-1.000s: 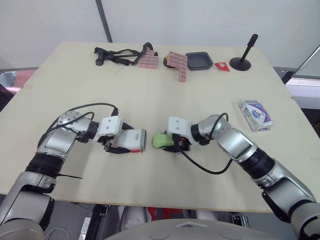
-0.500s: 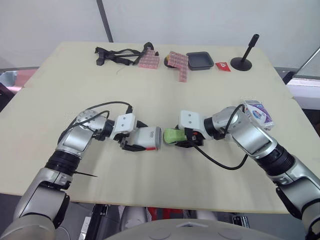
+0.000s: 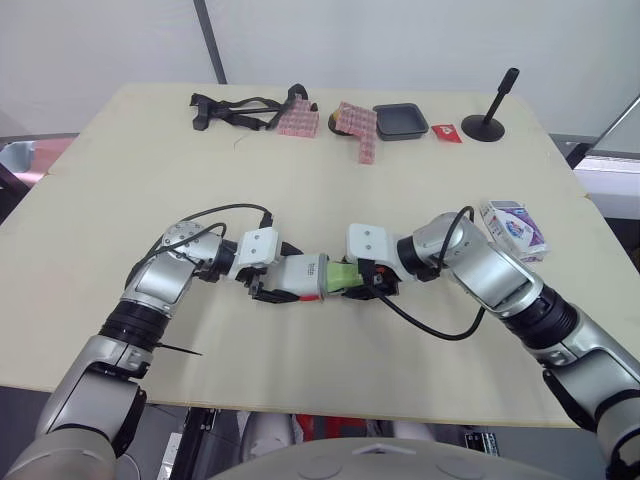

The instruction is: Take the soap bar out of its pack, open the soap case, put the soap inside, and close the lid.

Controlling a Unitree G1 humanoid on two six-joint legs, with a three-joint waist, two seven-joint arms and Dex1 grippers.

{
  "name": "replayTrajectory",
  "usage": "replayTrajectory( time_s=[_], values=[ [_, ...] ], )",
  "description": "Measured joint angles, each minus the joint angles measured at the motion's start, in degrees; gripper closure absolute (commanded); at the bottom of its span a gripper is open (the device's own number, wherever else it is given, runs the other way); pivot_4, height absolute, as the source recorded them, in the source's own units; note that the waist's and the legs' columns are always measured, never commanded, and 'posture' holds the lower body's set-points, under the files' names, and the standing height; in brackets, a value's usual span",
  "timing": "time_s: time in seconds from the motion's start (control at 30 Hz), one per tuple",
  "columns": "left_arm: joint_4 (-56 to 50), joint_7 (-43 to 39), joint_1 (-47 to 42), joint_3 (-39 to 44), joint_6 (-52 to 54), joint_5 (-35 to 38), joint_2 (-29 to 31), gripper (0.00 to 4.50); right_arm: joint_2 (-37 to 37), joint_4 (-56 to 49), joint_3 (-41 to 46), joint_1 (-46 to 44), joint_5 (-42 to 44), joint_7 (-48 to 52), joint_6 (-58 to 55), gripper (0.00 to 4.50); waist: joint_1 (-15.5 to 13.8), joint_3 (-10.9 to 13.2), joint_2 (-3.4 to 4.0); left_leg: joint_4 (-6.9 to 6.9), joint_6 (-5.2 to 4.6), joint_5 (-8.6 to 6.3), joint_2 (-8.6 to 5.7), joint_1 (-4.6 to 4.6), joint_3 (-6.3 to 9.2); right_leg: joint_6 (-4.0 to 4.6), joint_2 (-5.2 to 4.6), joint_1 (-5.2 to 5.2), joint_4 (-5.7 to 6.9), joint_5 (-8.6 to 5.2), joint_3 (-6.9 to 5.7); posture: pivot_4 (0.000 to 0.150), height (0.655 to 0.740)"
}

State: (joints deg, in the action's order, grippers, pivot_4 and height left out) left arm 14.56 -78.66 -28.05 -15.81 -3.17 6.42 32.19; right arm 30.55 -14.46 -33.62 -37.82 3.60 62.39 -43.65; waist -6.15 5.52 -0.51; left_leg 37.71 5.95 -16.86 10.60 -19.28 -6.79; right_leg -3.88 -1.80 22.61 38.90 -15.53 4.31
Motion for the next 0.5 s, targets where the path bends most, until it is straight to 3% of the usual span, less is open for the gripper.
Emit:
replayTrajectory(
  time_s=[0.5],
  values=[
    [0.01,1.04,-0.65,-0.22,1.17,-0.17,-0.91,0.87,-3.59,1.13,-2.23,-3.03,-1.21,-3.01,-4.74,1.93,-0.02,0.00,0.00,0.00,0.00,0.00,0.00,0.07,0.00,0.00,0.00,0.01,0.02,0.00,0.00,0.150,0.7400]
  ],
)
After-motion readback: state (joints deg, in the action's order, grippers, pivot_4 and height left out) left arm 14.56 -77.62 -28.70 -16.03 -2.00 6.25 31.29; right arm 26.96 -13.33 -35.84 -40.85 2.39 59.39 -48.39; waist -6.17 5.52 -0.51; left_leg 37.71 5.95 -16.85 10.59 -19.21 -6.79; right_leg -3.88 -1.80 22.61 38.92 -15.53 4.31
